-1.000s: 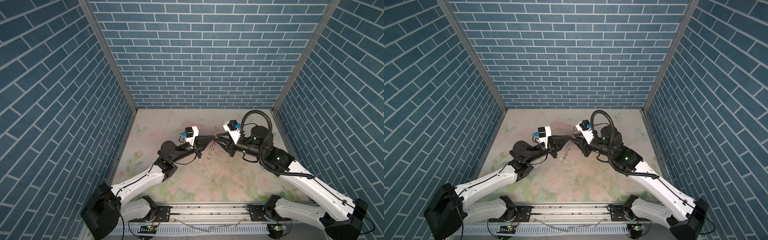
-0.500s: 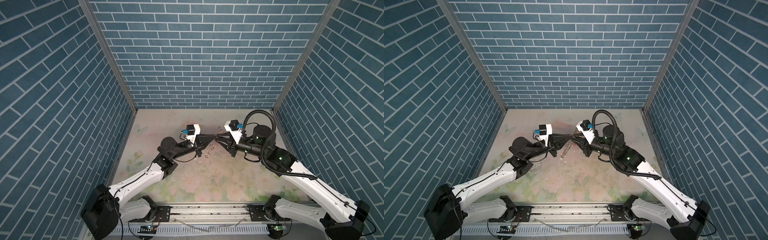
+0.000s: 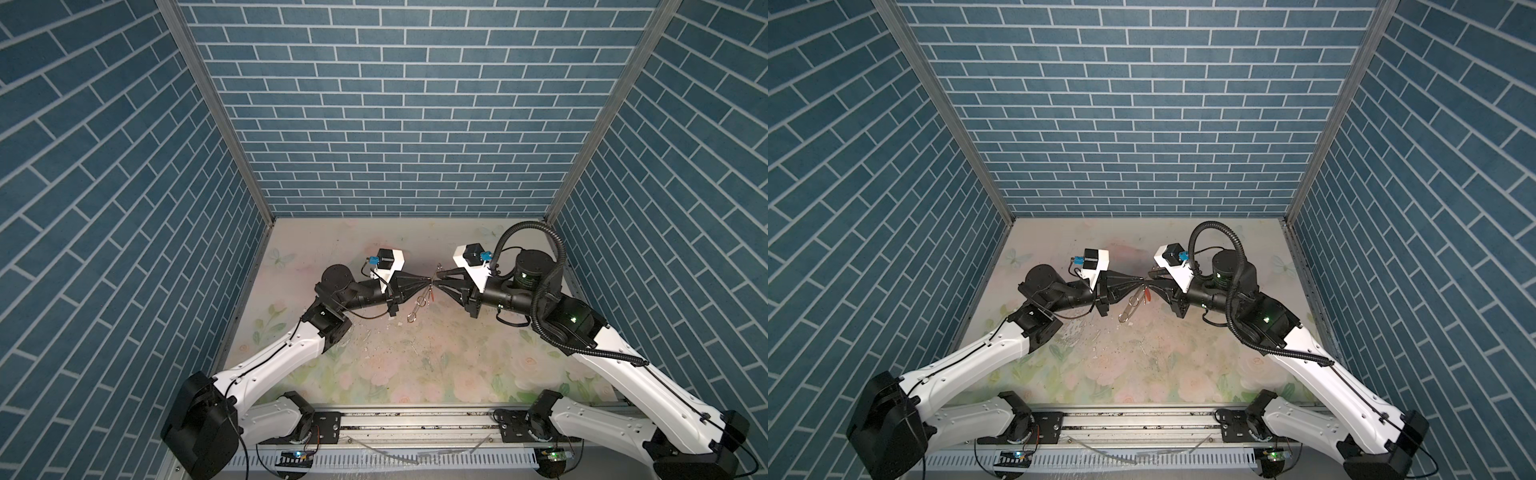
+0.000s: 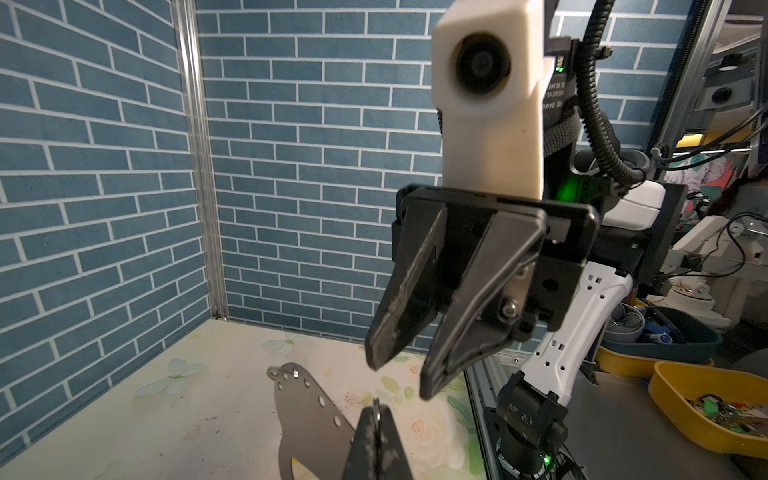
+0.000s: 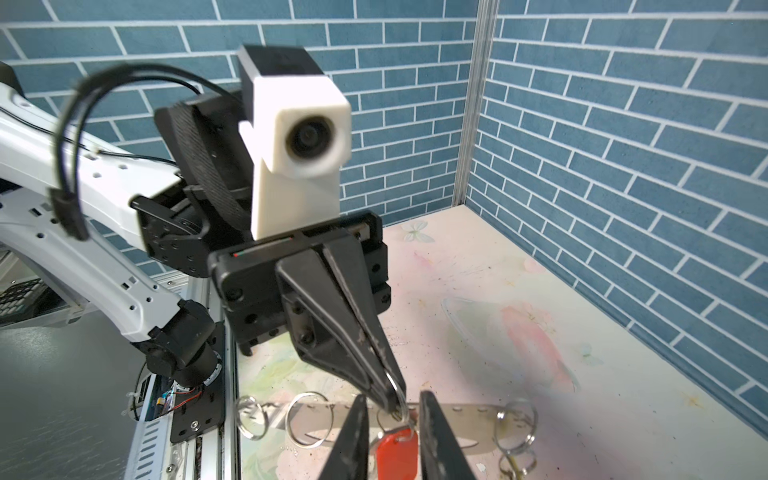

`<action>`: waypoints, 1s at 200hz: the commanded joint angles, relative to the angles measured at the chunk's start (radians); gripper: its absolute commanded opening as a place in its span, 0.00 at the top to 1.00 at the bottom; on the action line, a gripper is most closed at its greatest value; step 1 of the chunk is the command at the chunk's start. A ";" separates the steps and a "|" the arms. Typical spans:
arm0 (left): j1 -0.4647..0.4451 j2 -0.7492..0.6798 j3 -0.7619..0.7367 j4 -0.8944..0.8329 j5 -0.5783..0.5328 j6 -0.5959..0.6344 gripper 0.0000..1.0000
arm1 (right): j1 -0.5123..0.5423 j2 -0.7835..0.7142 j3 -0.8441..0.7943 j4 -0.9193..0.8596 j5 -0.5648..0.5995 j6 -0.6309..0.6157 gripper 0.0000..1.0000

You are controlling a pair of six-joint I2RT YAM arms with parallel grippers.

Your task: Put the keys on the keyring

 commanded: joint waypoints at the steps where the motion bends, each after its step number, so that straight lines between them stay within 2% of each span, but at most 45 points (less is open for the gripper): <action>1: 0.006 0.003 0.049 -0.014 0.071 -0.002 1.00 | -0.006 -0.007 0.051 0.008 -0.057 -0.038 0.77; 86: 0.031 -0.002 0.036 0.057 0.103 -0.037 1.00 | -0.023 0.027 0.057 -0.035 -0.143 -0.055 0.78; 200: 0.039 0.006 0.027 0.161 0.141 -0.105 1.00 | -0.034 0.042 0.057 -0.014 -0.160 -0.038 0.80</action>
